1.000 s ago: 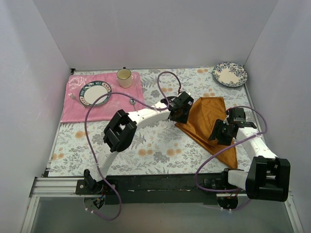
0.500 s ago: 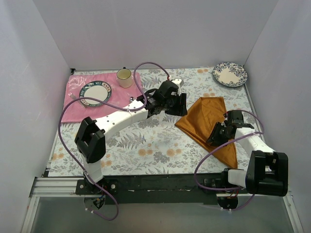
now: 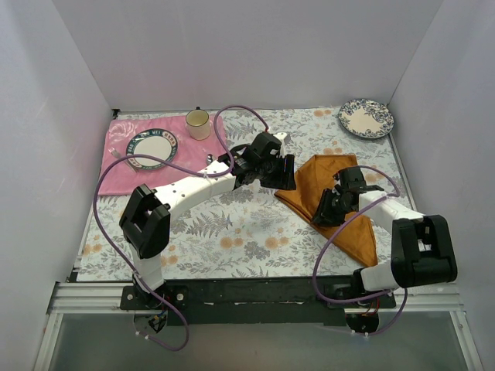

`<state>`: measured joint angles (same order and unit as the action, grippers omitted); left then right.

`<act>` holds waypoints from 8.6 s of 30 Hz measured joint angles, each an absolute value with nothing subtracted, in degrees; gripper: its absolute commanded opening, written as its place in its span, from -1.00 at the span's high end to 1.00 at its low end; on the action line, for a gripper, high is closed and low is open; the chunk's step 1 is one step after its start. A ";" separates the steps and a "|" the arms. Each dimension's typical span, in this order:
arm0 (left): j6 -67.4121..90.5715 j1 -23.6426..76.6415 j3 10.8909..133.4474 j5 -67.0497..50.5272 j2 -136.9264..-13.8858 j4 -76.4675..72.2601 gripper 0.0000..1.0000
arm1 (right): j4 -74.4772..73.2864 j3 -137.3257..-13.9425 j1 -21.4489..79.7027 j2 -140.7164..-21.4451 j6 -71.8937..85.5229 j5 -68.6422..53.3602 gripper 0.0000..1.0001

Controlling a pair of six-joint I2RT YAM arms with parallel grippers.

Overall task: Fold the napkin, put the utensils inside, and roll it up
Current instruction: Fold the napkin

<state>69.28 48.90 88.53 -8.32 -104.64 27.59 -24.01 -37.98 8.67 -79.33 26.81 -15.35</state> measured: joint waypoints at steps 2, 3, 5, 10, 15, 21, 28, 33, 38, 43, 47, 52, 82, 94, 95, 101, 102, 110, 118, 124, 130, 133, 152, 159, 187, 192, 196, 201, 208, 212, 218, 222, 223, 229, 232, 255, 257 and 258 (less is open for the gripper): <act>69.41 48.88 88.53 -8.64 -104.66 27.49 0.01 | -23.88 -39.33 9.47 -80.73 26.79 -14.87 0.14; 69.45 48.86 88.53 -8.84 -104.68 27.35 0.01 | -23.79 -40.12 9.82 -81.32 26.72 -14.39 0.14; 69.49 48.86 88.53 -9.19 -104.73 27.35 0.00 | -23.77 -41.04 10.00 -81.76 26.63 -13.67 0.13; 69.80 48.86 88.53 -10.74 -105.30 26.96 0.00 | -24.27 -41.95 10.02 -80.84 26.37 -13.04 0.09; 70.81 48.84 89.01 -14.63 -109.45 25.82 0.02 | -27.46 -41.82 10.13 -73.91 26.24 -10.15 0.08; 71.92 48.69 88.97 -16.58 -112.53 25.93 -0.01 | -27.53 -38.94 9.72 -71.57 25.50 -6.72 0.09; 72.23 47.44 87.07 -16.60 -108.60 25.28 -0.04 | -26.65 -36.47 9.61 -74.63 25.85 -4.60 0.06; 72.23 46.72 84.93 -16.34 -103.31 25.19 -0.07 | -31.68 -36.64 9.06 -67.22 28.71 0.34 -0.25; 71.99 46.70 83.00 -17.72 -97.58 24.82 -0.16 | -36.69 -37.82 2.59 -58.52 32.10 2.46 -0.47; 71.70 46.70 81.19 -18.11 -92.27 24.99 -0.22 | -46.13 -37.60 -3.97 -53.23 40.23 7.97 -0.55; 71.77 46.61 77.89 -18.04 -87.39 25.39 -0.22 | -53.39 -37.58 -7.94 -50.68 46.41 14.09 -0.50; 71.79 46.61 76.44 -18.09 -84.42 24.80 -0.25 | -55.33 -36.03 -16.01 -52.77 48.16 18.06 -0.36; 77.38 46.61 74.85 -21.08 -100.38 19.27 -0.15 | -30.00 -41.67 -4.36 -70.52 24.47 7.09 0.25; 76.03 45.47 74.41 -17.80 -98.74 19.49 -0.17 | -23.46 -56.99 10.37 -92.14 22.87 9.30 0.48; 75.83 45.21 74.41 -17.76 -98.72 19.59 -0.17 | -23.14 -57.87 10.83 -93.38 22.98 9.65 0.49; 75.31 43.53 74.41 -17.76 -98.65 20.32 -0.17 | -22.26 -58.83 12.10 -98.56 23.75 11.00 0.52; 75.24 43.35 74.41 -17.76 -98.63 20.45 -0.17 | -22.28 -59.35 12.23 -98.91 23.75 11.22 0.53; 74.74 42.09 74.35 -17.72 -97.67 22.20 -0.17 | -19.84 -63.31 13.67 -103.07 22.22 12.75 0.56; 74.50 41.63 73.95 -17.39 -96.82 22.81 -0.17 | -16.43 -71.09 15.20 -109.82 19.22 12.69 0.56; 74.37 41.34 73.95 -17.34 -96.82 23.18 -0.17 | -17.63 -79.00 15.97 -115.15 19.00 9.76 0.48; 73.71 41.21 73.95 -17.89 -96.79 23.11 -0.18 | -28.14 -84.20 16.56 -114.30 22.46 10.76 0.10; 73.08 41.08 73.76 -18.72 -96.51 22.79 -0.21 | -33.71 -82.46 14.90 -108.40 24.91 13.02 -0.14; 72.62 41.12 69.71 -28.21 -92.90 19.53 -0.27 | -41.95 -39.11 -30.44 -62.41 25.04 3.86 -0.01; 72.55 41.32 69.71 -29.28 -92.90 19.20 -0.26 | -41.47 -34.22 -31.11 -62.76 25.63 -0.54 -0.03; 72.40 40.58 69.67 -30.48 -93.56 19.16 -0.25 | -28.49 -30.83 -31.62 -66.37 30.96 0.03 0.36; 72.40 40.32 69.23 -30.76 -93.60 18.81 -0.25 | -27.14 -29.54 -31.81 -65.28 31.09 0.05 0.75; 72.40 40.07 68.93 -30.94 -94.02 18.79 -0.25 | -27.68 -28.93 -31.77 -62.46 30.39 -0.58 0.93; 72.44 39.42 68.23 -31.51 -94.30 18.39 -0.25 | -29.85 -29.61 -30.22 -58.26 28.49 -1.30 0.97; 72.44 38.35 67.81 -31.40 -94.32 17.72 -0.25 | -31.90 -35.51 -17.85 -58.83 25.30 -0.01 0.96; 72.40 37.52 67.29 -30.28 -94.30 17.39 -0.29 | -30.20 -42.68 -5.98 -63.81 23.31 0.64 0.95; 72.10 36.80 66.11 -23.49 -93.69 18.46 -0.34 | -28.23 -58.26 7.57 -79.05 16.01 1.39 0.95; 72.23 36.47 66.11 -17.67 -90.30 21.02 -0.36 | -26.79 -67.48 13.91 -89.47 11.55 1.10 0.95; 72.36 36.42 66.11 -16.62 -89.19 21.54 -0.36 | -26.72 -68.53 14.63 -90.74 11.05 0.86 0.95; 76.47 36.10 63.59 -12.12 -77.97 22.63 -0.36 | -26.39 -77.91 21.26 -101.32 6.79 -1.96 0.95; 79.05 36.10 60.95 -10.76 -73.65 23.33 -0.37 | -27.03 -82.24 23.53 -105.56 5.08 -3.29 0.95; 83.40 36.10 58.46 -7.57 -69.97 27.86 -0.38 | -28.60 -89.58 29.56 -113.36 -0.34 -5.80 0.85; 83.40 36.10 58.46 -7.88 -70.02 27.83 -0.38 | -28.62 -89.58 29.54 -114.10 -0.51 -5.91 0.80; 83.40 36.10 58.46 -8.12 -70.08 27.79 -0.38 | -28.73 -89.60 29.54 -114.56 -0.60 -6.07 0.71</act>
<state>83.40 36.10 58.46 -8.12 -70.08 27.79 -28.73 -89.60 29.54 -114.56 -0.60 -6.07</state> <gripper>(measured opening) 0.687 0.084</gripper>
